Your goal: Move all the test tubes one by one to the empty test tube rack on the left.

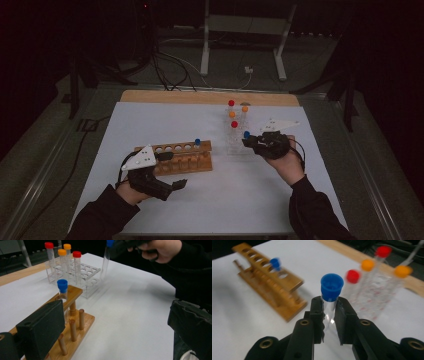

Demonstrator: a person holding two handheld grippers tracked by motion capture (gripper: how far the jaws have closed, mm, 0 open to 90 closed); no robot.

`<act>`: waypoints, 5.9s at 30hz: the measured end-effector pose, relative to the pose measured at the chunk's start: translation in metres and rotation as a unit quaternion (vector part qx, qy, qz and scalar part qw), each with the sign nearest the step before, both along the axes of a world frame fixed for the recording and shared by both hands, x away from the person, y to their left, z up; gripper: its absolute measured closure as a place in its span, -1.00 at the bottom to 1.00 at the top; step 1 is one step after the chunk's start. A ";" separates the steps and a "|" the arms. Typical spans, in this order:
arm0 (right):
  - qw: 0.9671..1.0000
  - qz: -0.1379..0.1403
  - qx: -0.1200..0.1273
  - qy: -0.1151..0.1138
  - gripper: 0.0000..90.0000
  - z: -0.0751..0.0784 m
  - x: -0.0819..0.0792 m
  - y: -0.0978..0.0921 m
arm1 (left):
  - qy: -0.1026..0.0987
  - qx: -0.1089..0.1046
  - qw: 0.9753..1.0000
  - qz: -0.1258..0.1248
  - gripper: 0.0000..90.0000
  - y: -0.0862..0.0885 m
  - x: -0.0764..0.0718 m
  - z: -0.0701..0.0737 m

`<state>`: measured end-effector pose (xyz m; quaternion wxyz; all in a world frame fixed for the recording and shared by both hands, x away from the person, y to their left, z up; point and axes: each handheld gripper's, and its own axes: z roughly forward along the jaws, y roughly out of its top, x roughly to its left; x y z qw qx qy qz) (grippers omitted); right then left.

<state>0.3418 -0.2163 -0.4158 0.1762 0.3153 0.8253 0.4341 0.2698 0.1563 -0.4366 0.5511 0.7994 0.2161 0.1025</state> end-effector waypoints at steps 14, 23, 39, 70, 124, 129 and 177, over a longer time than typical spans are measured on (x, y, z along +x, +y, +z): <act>0.997 0.070 -0.011 0.027 0.71 -0.028 -0.039 0.033 | -0.003 0.009 1.000 -0.023 -0.95 -0.024 0.003 0.004; 0.993 0.108 -0.030 0.034 0.71 -0.039 -0.053 0.056 | -0.005 0.009 0.999 -0.039 -0.86 -0.037 0.004 0.005; 0.990 0.134 -0.028 0.037 0.71 -0.039 -0.063 0.068 | -0.019 0.015 0.998 -0.065 -0.11 -0.073 0.009 0.001; 0.990 0.138 -0.008 0.032 0.60 -0.033 -0.064 0.065 | -0.044 0.058 0.996 -0.061 0.72 -0.087 0.012 -0.002; 0.997 0.066 0.041 0.015 -1.00 -0.021 -0.055 0.038 | -0.054 0.019 0.993 0.106 0.72 -0.019 0.076 0.013; 0.997 0.069 0.041 0.014 -1.00 -0.022 -0.055 0.037 | -0.043 0.022 0.993 0.109 0.72 -0.020 0.076 0.001; 0.997 -0.020 0.062 -0.030 -0.45 0.001 0.019 -0.025 | -0.030 0.006 0.996 0.084 -0.64 0.004 0.035 -0.001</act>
